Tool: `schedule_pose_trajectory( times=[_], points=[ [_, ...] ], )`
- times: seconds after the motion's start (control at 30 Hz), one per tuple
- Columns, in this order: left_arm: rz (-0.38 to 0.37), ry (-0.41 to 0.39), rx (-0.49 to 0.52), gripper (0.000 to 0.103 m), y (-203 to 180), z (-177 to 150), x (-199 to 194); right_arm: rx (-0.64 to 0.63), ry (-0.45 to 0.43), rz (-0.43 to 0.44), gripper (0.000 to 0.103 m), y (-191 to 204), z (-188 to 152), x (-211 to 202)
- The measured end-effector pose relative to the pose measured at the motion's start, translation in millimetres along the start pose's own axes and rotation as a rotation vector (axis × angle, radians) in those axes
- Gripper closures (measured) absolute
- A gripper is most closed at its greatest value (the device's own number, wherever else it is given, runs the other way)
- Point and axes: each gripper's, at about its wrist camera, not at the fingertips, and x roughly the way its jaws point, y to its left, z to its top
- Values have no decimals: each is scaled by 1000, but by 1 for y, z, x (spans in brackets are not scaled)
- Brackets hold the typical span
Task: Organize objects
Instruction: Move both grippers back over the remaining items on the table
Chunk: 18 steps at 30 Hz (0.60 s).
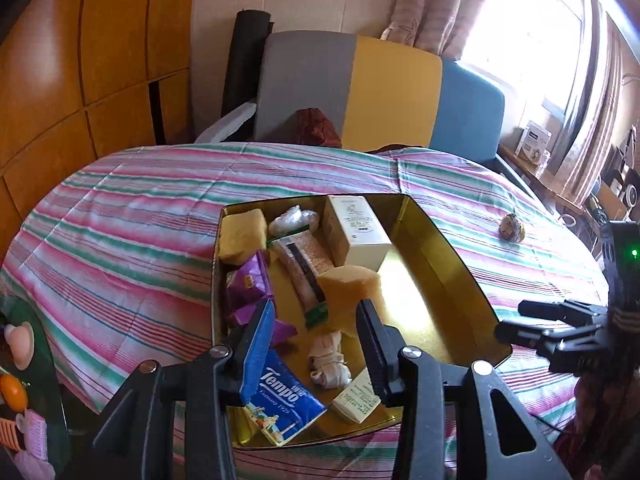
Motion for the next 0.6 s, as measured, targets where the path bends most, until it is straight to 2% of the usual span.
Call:
schedule_pose_trajectory(
  times=[0.2, 0.37, 0.6],
  points=[
    [-25, -3, 50, 60, -21, 6, -1, 95, -31, -80, 16, -48, -2, -21],
    [-77, -6, 107, 60, -49, 12, -1, 199, -57, -185, 16, -103, -8, -52],
    [-155, 19, 174, 60, -86, 13, 8, 482, -131, -360, 16, -211, -23, -119]
  ],
)
